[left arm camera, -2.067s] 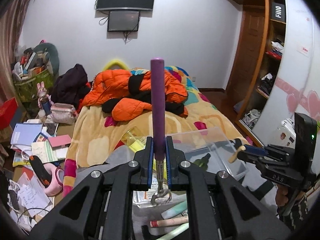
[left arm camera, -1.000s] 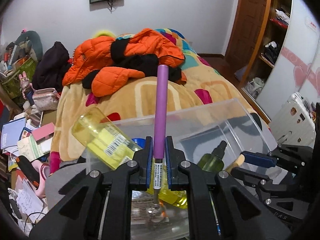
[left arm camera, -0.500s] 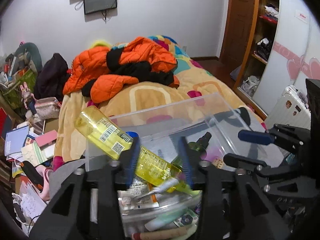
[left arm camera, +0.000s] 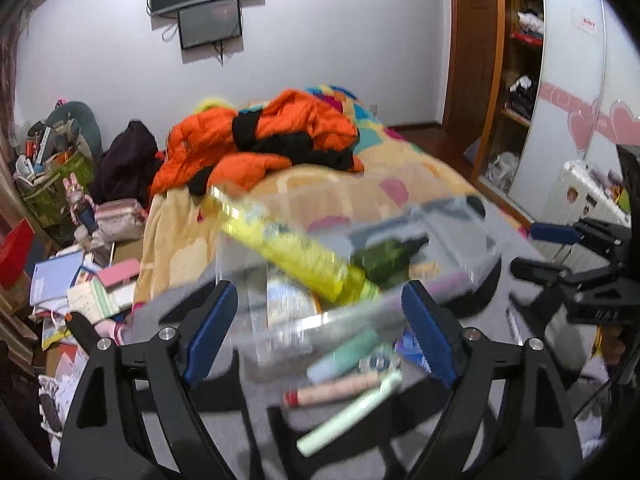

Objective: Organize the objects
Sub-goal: 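Open both grippers to drop the back scratcher and eraser into the box, then grasp the black pen with the right gripper while the left gripper grasps the pale green tube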

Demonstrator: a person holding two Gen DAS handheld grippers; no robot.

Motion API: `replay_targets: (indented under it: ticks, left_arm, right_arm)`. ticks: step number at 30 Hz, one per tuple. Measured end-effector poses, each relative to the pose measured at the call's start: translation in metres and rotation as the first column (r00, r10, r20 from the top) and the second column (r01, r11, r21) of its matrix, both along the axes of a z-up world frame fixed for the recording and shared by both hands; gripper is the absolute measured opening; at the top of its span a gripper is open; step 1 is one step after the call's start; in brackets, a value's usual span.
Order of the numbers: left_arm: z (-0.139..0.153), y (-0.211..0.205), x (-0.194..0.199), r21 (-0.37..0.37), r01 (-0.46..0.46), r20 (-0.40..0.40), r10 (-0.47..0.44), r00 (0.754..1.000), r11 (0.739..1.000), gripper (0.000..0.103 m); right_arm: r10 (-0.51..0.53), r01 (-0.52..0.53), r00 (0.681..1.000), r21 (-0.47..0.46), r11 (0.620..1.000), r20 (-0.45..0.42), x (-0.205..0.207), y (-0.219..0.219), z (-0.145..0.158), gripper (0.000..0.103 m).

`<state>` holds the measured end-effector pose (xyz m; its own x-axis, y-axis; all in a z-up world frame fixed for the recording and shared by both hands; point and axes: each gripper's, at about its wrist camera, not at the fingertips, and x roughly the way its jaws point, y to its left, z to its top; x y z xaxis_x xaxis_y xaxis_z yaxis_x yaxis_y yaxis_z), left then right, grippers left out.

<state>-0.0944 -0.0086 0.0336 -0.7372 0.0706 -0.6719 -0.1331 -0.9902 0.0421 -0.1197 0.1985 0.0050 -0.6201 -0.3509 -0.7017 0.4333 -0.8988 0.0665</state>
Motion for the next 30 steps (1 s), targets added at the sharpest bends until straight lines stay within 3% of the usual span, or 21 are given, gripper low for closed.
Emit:
replay_targets:
  ticks: [10,16,19,20,22,25,27,30]
  left_arm:
    - [-0.067,-0.007,0.024,0.010,-0.013,0.176,0.011,0.984,1.000,0.084]
    - [-0.092,-0.012,0.025,0.029,-0.025,0.239,0.018,0.971,0.999,0.084]
    - [-0.103,-0.014,0.017,0.107,-0.028,0.304,-0.005,0.953,0.994,0.072]
    - [-0.104,-0.014,0.017,0.110,-0.036,0.298,0.001,0.955,0.993,0.072]
    - [-0.101,-0.010,0.019,0.099,-0.027,0.281,-0.002,0.960,0.995,0.070]
    - [-0.097,-0.003,0.026,0.096,0.010,0.274,-0.036,0.961,0.995,0.051]
    - [-0.095,0.000,0.030,0.100,0.043,0.282,-0.070,0.957,0.994,0.035]
    - [-0.093,0.006,0.040,0.136,0.083,0.305,-0.121,0.945,0.987,0.021]
  right_arm:
    - [-0.004,0.006,0.986,-0.015,1.000,0.167,0.041,0.013,-0.050,0.064]
    - [0.021,-0.026,0.978,0.019,0.999,0.207,0.055,0.003,-0.072,0.038]
    - [0.017,-0.026,0.987,0.054,0.998,0.162,0.060,-0.003,-0.072,0.031]
    - [0.021,-0.029,0.987,0.047,0.998,0.162,0.059,-0.004,-0.072,0.022]
    - [0.015,-0.023,0.988,0.050,0.998,0.156,0.058,-0.005,-0.071,0.018]
    - [0.017,-0.024,0.988,0.046,0.999,0.151,0.055,-0.003,-0.069,0.009]
    - [0.026,-0.032,0.988,0.031,0.999,0.155,0.055,-0.001,-0.068,0.008]
    - [0.039,-0.042,0.988,0.020,0.999,0.149,0.054,0.000,-0.065,0.008]
